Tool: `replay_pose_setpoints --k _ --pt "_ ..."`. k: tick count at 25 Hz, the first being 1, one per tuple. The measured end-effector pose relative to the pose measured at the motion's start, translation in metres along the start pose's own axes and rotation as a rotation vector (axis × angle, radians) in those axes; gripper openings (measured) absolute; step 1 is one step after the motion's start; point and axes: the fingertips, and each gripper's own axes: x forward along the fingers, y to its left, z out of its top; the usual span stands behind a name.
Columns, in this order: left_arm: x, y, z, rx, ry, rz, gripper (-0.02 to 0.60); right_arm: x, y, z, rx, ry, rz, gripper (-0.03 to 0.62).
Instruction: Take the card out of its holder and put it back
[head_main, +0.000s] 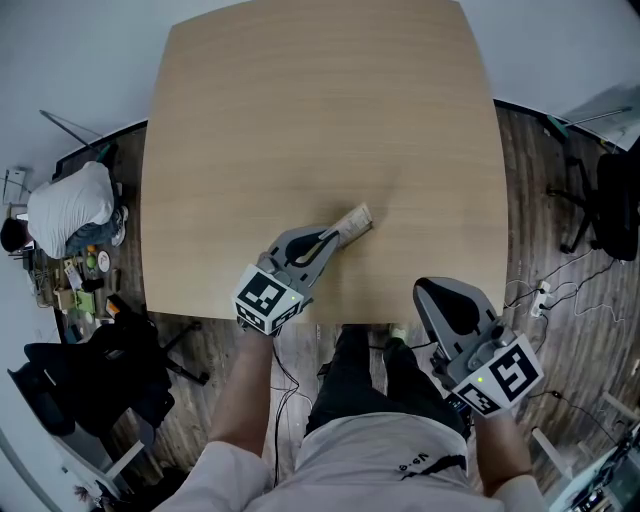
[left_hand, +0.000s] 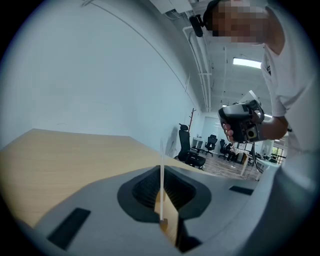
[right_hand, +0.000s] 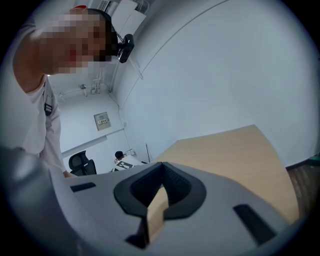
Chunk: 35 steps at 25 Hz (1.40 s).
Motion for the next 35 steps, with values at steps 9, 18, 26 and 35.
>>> replay_pose_setpoints --k 9,18,26,35 --pt "0.002 -0.004 -0.002 0.036 0.049 -0.022 0.025 0.000 -0.001 -0.003 0.002 0.003 -0.001 0.012" --pt "0.011 0.004 -0.018 -0.007 0.057 -0.021 0.026 -0.001 -0.005 -0.007 0.007 0.013 -0.008 0.012" --pt "0.013 -0.001 -0.033 0.017 0.092 -0.019 0.028 0.001 -0.005 -0.011 0.011 0.027 0.001 0.012" --pt "0.001 0.001 -0.022 -0.037 0.035 0.023 0.087 -0.003 -0.005 -0.019 0.021 0.040 0.023 0.012"
